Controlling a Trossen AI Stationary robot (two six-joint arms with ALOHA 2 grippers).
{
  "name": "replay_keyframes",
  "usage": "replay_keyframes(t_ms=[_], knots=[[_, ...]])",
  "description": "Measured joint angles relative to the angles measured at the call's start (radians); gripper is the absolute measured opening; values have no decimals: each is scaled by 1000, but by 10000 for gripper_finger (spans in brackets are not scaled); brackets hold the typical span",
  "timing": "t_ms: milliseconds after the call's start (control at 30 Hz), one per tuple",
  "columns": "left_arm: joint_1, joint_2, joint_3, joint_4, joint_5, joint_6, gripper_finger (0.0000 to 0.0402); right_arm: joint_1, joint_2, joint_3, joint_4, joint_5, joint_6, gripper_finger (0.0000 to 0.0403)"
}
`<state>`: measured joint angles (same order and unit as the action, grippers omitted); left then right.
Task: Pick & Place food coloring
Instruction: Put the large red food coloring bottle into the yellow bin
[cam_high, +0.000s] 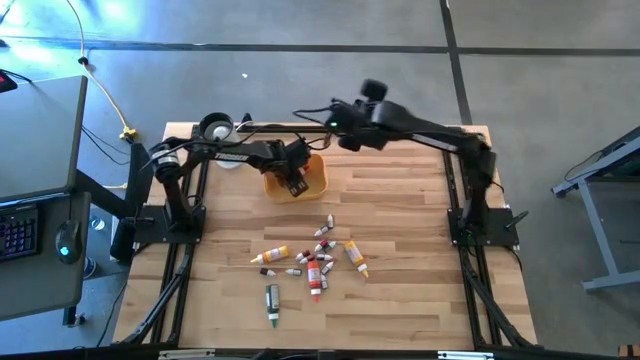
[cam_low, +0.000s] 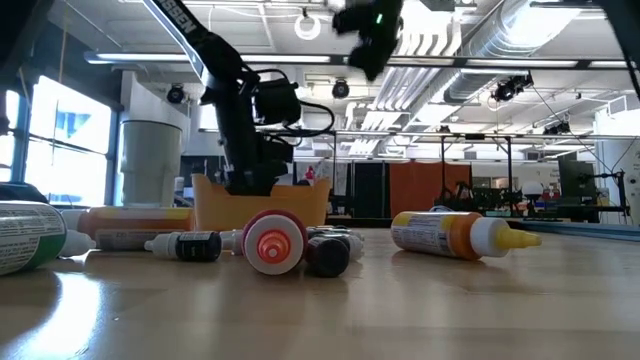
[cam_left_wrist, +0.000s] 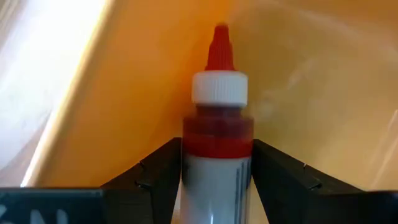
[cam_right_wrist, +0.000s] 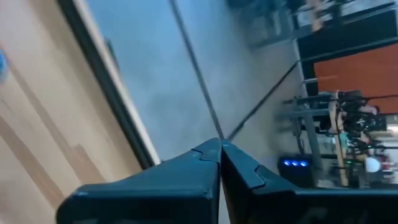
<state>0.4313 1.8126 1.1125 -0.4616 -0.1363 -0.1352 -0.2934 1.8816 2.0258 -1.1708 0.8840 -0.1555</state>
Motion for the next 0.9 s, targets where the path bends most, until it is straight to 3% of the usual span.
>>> replay_keyframes(t_ms=[133,300,433,633,900], knots=[[2,7,-1,33,11,0,169,52,-135,2,4,-33,93,1],[1,6,-1,63,24,0,128,102,-248,2,6,-176,132,1],[1,6,0,72,25,0,121,139,-286,2,7,-270,142,1],[1,6,22,79,95,-3,123,178,-286,-31,35,-213,149,1],[-2,-78,34,65,149,35,123,176,-286,-235,125,-180,122,1]])
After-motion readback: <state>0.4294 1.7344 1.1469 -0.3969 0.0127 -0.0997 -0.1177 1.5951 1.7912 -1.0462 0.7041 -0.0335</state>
